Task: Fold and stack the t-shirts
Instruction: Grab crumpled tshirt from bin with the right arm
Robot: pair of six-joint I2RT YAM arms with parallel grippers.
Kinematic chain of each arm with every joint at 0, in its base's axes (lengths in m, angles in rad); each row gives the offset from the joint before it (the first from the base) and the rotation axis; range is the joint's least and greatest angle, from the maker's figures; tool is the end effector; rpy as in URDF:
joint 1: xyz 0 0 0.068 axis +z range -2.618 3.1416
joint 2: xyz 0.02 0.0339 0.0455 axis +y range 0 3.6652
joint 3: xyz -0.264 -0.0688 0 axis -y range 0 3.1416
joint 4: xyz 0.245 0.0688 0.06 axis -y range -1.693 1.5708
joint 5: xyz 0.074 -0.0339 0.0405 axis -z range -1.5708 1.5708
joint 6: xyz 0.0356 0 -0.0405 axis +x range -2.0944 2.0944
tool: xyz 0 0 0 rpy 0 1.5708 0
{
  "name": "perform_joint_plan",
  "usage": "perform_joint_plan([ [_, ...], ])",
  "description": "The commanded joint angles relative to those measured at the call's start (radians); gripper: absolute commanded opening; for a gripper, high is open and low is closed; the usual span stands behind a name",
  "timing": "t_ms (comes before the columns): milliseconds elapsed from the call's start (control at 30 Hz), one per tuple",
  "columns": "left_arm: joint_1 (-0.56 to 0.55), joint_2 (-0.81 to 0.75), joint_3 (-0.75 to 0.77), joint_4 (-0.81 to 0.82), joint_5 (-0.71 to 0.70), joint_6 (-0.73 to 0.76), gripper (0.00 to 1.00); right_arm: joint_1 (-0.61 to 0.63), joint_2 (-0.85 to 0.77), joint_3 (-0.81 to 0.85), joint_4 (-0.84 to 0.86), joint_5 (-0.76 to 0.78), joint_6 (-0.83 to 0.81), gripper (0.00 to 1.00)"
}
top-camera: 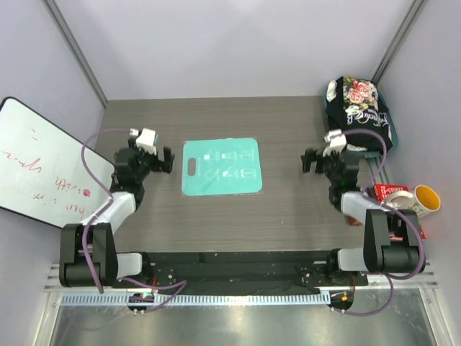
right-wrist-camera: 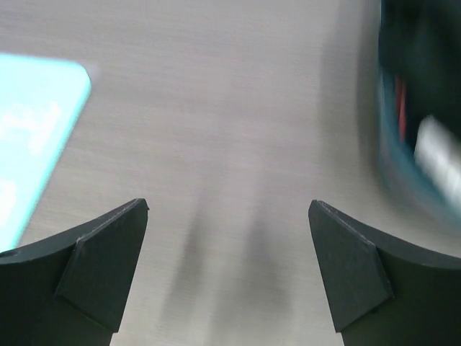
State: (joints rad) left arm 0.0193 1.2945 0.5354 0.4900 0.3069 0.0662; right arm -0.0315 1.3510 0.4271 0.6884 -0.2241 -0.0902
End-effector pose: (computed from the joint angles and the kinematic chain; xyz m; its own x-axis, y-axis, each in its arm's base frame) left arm 0.2712 -0.0055 0.2137 -0.2472 0.0583 -0.9672 0.2898 0.9570 -0.0164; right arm 0.2638 -0.0004 0.1864 -0.2156 -0.0811 -0.9731 -0.2055 0.9780 -0.0359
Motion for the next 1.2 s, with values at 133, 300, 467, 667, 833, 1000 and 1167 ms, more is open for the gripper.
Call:
perform_joint_plan([
  [133, -0.01, -0.008, 0.5, -0.745, 0.138, 0.372, 1.0, -0.005, 0.178, 0.756, -0.919, 0.061, -0.132, 1.0],
  [300, -0.009, 0.149, 0.762, -0.925, 0.046, 0.443, 1.0, -0.047, 0.326, 1.071, -1.075, 0.167, -0.186, 0.95],
  [467, -0.01, 0.209, 0.865, -1.018, 0.08, 0.506, 1.0, -0.076, 0.485, 1.31, -1.153, 0.469, -0.264, 0.97],
  [667, -0.009, 0.184, 0.83, -1.019, 0.1, 0.535, 1.0, -0.162, 0.675, 1.573, -1.351, 0.456, -0.27, 0.96],
  [833, -0.01, 0.169, 0.807, -1.021, 0.104, 0.531, 1.0, -0.179, 0.717, 1.549, -1.373, 0.442, -0.281, 0.9],
  [1000, -0.01, 0.161, 0.801, -1.021, 0.104, 0.527, 1.0, -0.192, 0.749, 1.575, -1.38, 0.411, -0.295, 0.46],
  [1167, -0.041, 0.155, 0.792, -1.021, 0.109, 0.515, 1.0, -0.192, 0.754, 1.654, -1.374, 0.434, -0.284, 0.01],
])
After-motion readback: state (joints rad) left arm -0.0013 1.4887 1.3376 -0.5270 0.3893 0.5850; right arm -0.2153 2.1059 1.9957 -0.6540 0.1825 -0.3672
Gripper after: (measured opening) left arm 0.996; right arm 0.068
